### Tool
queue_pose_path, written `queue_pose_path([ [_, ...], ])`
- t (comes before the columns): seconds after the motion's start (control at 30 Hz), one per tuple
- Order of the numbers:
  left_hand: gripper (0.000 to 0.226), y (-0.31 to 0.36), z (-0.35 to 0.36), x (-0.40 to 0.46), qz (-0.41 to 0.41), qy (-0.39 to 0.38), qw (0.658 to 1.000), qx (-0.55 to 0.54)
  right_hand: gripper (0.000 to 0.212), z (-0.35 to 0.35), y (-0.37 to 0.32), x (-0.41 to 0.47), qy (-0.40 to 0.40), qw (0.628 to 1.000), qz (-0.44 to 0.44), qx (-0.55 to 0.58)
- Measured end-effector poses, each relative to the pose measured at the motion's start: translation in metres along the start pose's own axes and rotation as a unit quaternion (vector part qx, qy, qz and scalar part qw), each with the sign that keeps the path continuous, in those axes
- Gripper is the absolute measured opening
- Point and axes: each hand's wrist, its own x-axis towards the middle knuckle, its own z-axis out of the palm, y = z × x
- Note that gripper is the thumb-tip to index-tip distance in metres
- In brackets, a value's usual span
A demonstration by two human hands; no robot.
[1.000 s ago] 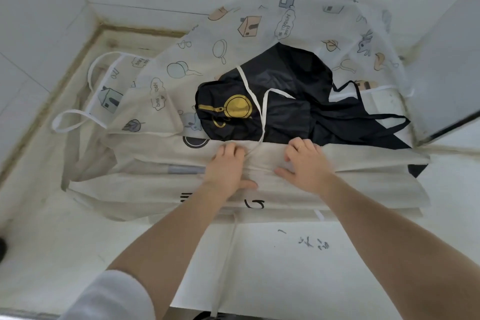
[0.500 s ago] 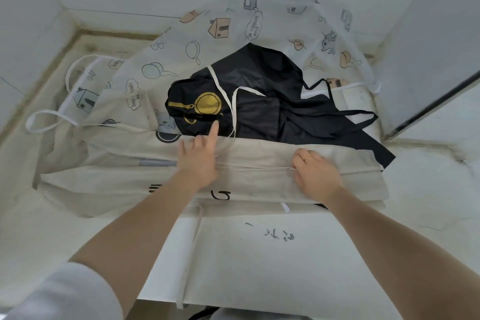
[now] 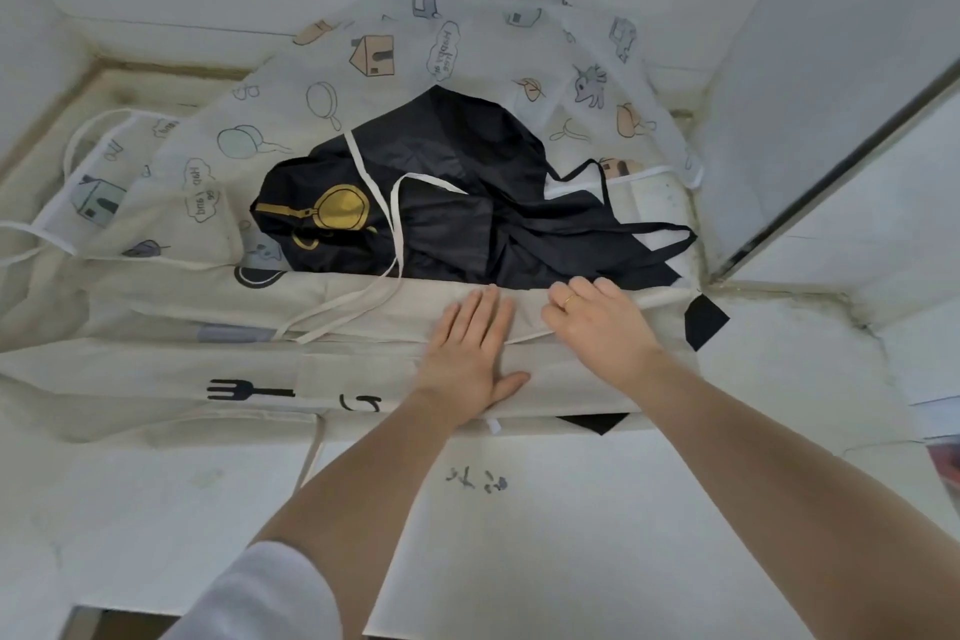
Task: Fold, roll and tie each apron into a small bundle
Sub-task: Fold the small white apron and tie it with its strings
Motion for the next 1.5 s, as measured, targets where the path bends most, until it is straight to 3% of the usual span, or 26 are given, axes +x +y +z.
queue_pose_path([
  [0.17, 0.086, -0.002, 0.004, 0.005, 0.025, -0.005, 0.999, 0.033, 0.044, 0.000, 0.024, 0.008, -0.025, 0.997, 0.062, 0.047],
  [0.3, 0.081, -0.002, 0.002, 0.005, 0.016, -0.002, 1.000, 0.024, 0.039, 0.010, 0.024, -0.002, -0.165, 0.976, 0.118, 0.081],
  [0.4, 0.073, -0.003, 0.002, 0.005, 0.030, 0.004, 1.000, 0.009, 0.046, 0.015, 0.021, -0.018, -0.128, 0.988, 0.085, 0.033],
  [0.53, 0.062, -0.001, -0.004, 0.006, 0.033, 0.023, 0.999, -0.008, 0.043, 0.024, 0.037, -0.034, -0.079, 0.990, 0.115, -0.024],
  [0.7, 0.060, 0.025, -0.030, 0.025, -0.045, -0.036, 0.998, 0.010, 0.036, 0.025, 0.060, -0.056, -0.106, 0.967, 0.224, 0.062],
  [0.8, 0.060, 0.050, -0.032, 0.036, -0.014, -0.033, 0.999, 0.000, 0.023, 0.026, 0.070, -0.060, -0.131, 0.892, 0.342, 0.266],
  [0.9, 0.069, 0.068, -0.028, 0.043, 0.051, -0.028, 0.998, -0.033, 0.037, 0.022, 0.074, -0.052, -0.072, 0.714, 0.481, 0.503],
  [0.93, 0.070, 0.070, -0.028, 0.044, 0.046, -0.027, 0.997, -0.054, 0.043, 0.020, 0.076, -0.050, -0.063, 0.677, 0.502, 0.535],
  [0.97, 0.071, 0.070, -0.027, 0.045, 0.040, -0.026, 0.996, -0.076, 0.047, 0.022, 0.080, -0.051, -0.057, 0.664, 0.510, 0.543],
  [1.07, 0.067, 0.068, -0.026, 0.043, 0.043, -0.042, 0.993, -0.101, 0.043, 0.028, 0.090, -0.061, -0.062, 0.729, 0.523, 0.438],
  [1.13, 0.064, 0.068, -0.027, 0.043, 0.042, -0.049, 0.993, -0.095, 0.041, 0.032, 0.093, -0.068, -0.048, 0.724, 0.528, 0.442],
  [1.27, 0.056, 0.070, -0.029, 0.045, 0.036, -0.048, 0.995, -0.079, 0.030, 0.015, 0.088, -0.076, -0.050, 0.621, 0.542, 0.564],
  [1.43, 0.052, 0.073, -0.024, 0.039, 0.032, -0.035, 0.996, -0.081, 0.016, -0.008, 0.089, -0.067, -0.104, 0.443, 0.584, 0.672],
  [1.5, 0.053, 0.076, -0.023, 0.037, 0.030, -0.031, 0.996, -0.082, 0.012, -0.010, 0.091, -0.065, -0.100, 0.437, 0.589, 0.673],
])
